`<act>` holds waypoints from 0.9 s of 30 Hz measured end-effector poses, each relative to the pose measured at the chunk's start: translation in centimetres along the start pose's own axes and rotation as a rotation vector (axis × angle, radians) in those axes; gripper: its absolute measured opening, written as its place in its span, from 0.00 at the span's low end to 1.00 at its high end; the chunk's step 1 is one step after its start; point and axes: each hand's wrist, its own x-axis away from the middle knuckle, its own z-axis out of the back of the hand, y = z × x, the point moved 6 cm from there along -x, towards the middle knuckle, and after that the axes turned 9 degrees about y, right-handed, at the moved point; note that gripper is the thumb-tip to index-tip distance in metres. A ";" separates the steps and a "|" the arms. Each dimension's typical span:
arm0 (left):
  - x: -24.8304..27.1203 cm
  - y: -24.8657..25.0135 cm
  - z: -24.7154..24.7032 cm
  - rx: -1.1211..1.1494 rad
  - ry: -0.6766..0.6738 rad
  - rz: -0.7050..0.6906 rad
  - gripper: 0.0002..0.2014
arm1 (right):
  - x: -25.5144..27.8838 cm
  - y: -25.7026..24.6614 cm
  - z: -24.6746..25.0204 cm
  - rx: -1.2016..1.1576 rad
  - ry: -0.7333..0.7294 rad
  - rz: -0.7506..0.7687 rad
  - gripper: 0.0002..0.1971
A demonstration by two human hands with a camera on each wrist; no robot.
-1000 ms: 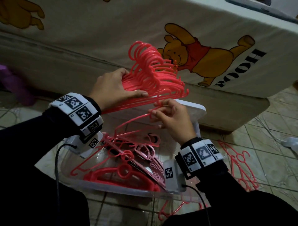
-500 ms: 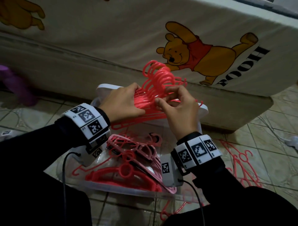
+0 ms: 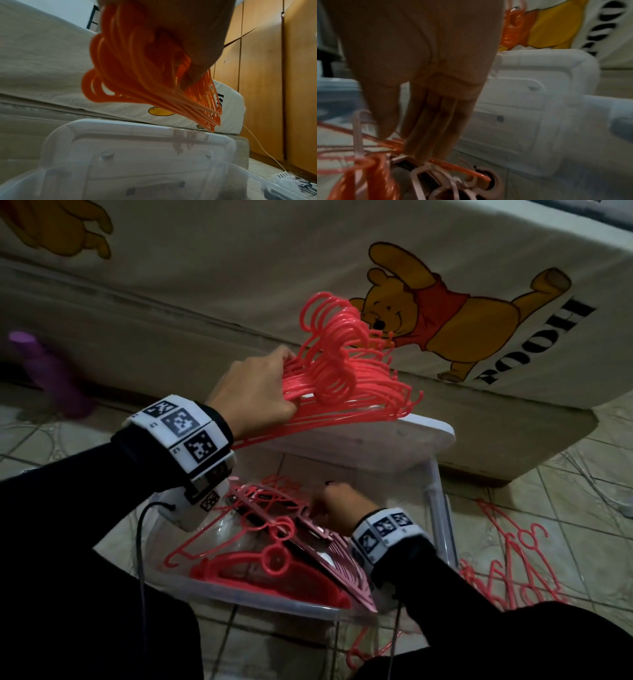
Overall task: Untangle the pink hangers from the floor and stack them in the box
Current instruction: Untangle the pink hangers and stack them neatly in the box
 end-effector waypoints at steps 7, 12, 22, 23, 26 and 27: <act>0.2 -0.1 0.1 0.038 -0.006 -0.005 0.27 | -1.4 -1.4 -3.9 0.117 -0.121 0.034 0.17; 0.0 -0.3 0.3 0.048 0.015 -0.002 0.26 | -1.5 -4.0 -4.9 0.187 -0.023 0.296 0.16; -0.7 -1.0 1.2 0.061 0.088 0.021 0.25 | -1.9 -3.5 2.8 -0.142 0.328 0.167 0.05; -0.8 -1.0 1.3 0.057 0.100 0.024 0.25 | -1.8 -3.2 3.7 -0.176 0.380 0.144 0.05; -1.2 -1.4 2.0 0.045 0.152 0.029 0.26 | -1.3 -2.0 6.6 -0.234 0.553 0.114 0.05; -1.3 -1.6 2.3 0.044 0.172 0.027 0.26 | -1.0 -1.6 7.6 -0.246 0.601 0.111 0.05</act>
